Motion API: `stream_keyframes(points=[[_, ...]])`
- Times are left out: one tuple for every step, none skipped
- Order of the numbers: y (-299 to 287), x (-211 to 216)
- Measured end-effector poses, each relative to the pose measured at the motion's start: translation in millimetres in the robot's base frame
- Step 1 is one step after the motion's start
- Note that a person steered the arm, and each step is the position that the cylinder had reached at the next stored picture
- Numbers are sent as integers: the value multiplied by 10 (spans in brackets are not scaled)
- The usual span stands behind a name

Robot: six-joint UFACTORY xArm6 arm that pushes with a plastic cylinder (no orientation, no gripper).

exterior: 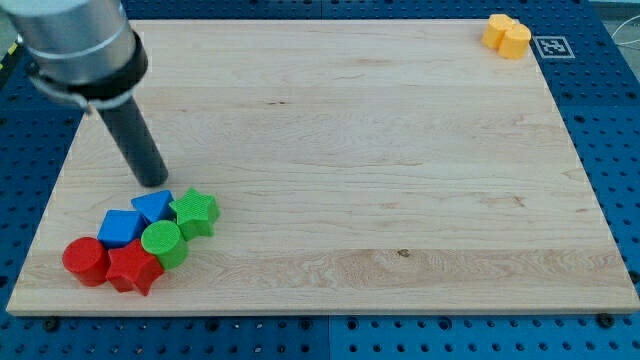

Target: Separate yellow hexagon and yellow heart

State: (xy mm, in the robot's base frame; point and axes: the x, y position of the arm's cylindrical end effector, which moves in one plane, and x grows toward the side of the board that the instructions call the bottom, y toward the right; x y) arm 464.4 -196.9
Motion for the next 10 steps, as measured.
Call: stream_keyframes(points=[[35, -519], [315, -1163], [613, -1857], [935, -2422], [1313, -2715], [1553, -2718], [1630, -2720], [2316, -2715], [3263, -2724], [3759, -2725]])
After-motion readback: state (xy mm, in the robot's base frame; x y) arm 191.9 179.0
